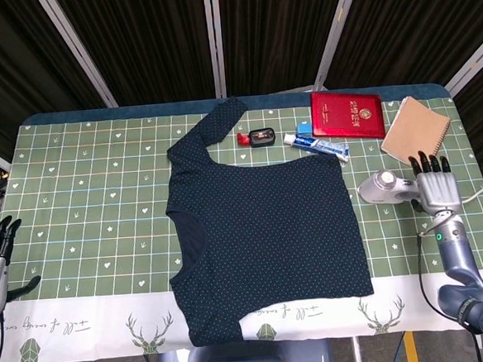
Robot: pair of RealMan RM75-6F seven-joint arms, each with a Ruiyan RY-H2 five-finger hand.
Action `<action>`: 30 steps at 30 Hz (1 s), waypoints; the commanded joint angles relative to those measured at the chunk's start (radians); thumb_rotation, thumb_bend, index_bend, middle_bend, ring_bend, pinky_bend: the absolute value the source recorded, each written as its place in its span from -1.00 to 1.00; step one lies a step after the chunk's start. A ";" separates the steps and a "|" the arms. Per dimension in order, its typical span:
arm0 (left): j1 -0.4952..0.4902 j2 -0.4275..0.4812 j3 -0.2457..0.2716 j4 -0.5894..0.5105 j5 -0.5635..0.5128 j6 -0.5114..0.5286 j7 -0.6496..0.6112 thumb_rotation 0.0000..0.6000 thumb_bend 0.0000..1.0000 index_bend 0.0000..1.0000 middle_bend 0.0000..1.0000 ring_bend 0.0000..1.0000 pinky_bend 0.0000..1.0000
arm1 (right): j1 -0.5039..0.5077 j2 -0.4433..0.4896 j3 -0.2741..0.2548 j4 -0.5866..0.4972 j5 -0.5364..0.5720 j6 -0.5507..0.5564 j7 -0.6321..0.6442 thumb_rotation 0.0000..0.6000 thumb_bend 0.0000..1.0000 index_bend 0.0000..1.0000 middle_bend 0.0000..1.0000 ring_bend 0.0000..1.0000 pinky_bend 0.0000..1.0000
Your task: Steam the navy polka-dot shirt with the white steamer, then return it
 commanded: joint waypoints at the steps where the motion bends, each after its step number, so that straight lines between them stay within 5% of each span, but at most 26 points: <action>1: -0.001 0.000 -0.001 0.001 -0.002 -0.002 -0.001 1.00 -1.00 -1.00 -1.00 -1.00 -1.00 | 0.010 -0.025 0.001 0.029 0.006 0.000 -0.006 1.00 0.00 -0.85 -0.88 -1.00 -0.90; 19: -0.006 -0.002 -0.006 0.006 -0.022 -0.014 0.000 1.00 -1.00 -1.00 -1.00 -1.00 -1.00 | 0.082 -0.185 0.021 0.316 0.020 -0.076 0.001 1.00 0.08 -0.77 -0.81 -0.99 -0.85; 30: -0.007 -0.005 -0.009 0.010 -0.029 -0.016 -0.002 1.00 -1.00 -1.00 -1.00 -1.00 -1.00 | 0.127 -0.227 0.047 0.428 0.042 -0.163 -0.001 1.00 0.18 -0.71 -0.58 -0.72 -0.70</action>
